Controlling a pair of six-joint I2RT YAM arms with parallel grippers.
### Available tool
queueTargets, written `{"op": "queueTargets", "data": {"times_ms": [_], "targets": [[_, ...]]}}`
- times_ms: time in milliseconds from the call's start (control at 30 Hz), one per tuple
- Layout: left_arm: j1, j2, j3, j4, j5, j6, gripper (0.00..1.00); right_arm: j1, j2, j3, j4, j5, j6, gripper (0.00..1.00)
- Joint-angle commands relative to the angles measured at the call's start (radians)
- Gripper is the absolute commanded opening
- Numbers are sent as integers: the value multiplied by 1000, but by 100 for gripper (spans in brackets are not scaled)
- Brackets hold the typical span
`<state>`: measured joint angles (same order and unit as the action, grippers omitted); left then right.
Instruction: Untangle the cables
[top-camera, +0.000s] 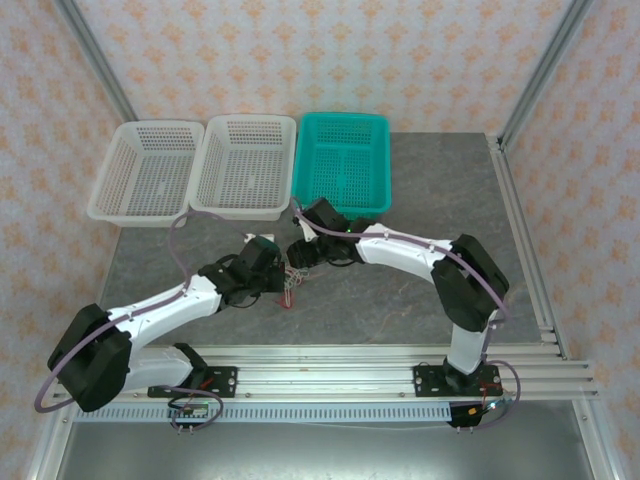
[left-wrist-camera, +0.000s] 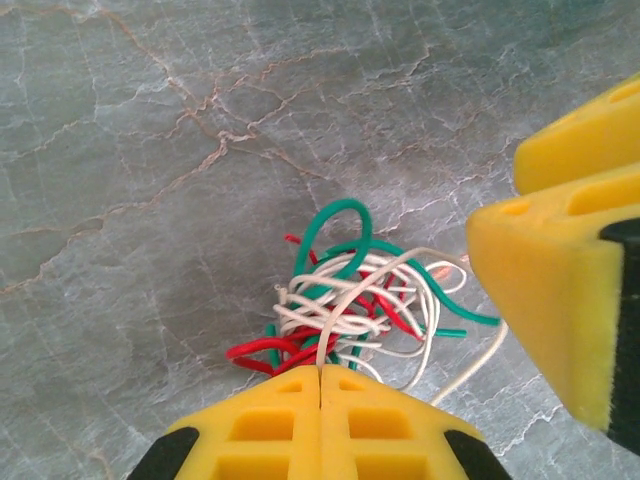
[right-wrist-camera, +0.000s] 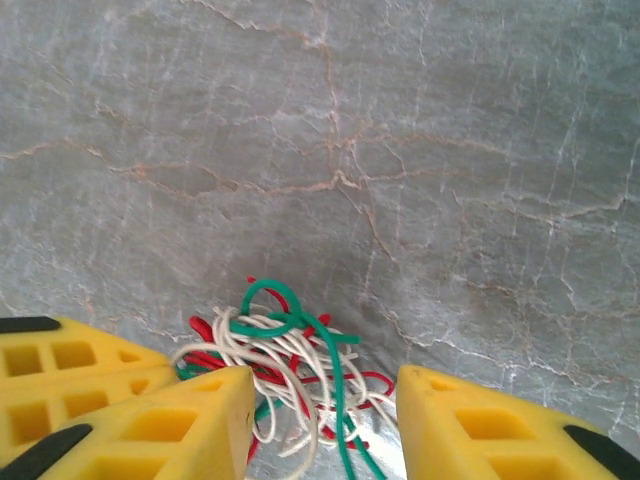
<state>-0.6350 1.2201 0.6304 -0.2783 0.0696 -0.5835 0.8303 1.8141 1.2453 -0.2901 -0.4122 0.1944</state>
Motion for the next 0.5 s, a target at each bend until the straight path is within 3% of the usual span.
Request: {"op": "queueTargets", "data": {"times_ms": [0, 200, 467], "targets": [[-1, 8, 6, -39, -36, 16, 0, -3, -22, -57, 41, -14, 30, 43], [-1, 11, 0, -29, -31, 7, 0, -8, -52, -165, 116, -22, 93, 47], [0, 8, -3, -25, -24, 11, 0, -18, -44, -148, 175, -60, 126, 38]]}}
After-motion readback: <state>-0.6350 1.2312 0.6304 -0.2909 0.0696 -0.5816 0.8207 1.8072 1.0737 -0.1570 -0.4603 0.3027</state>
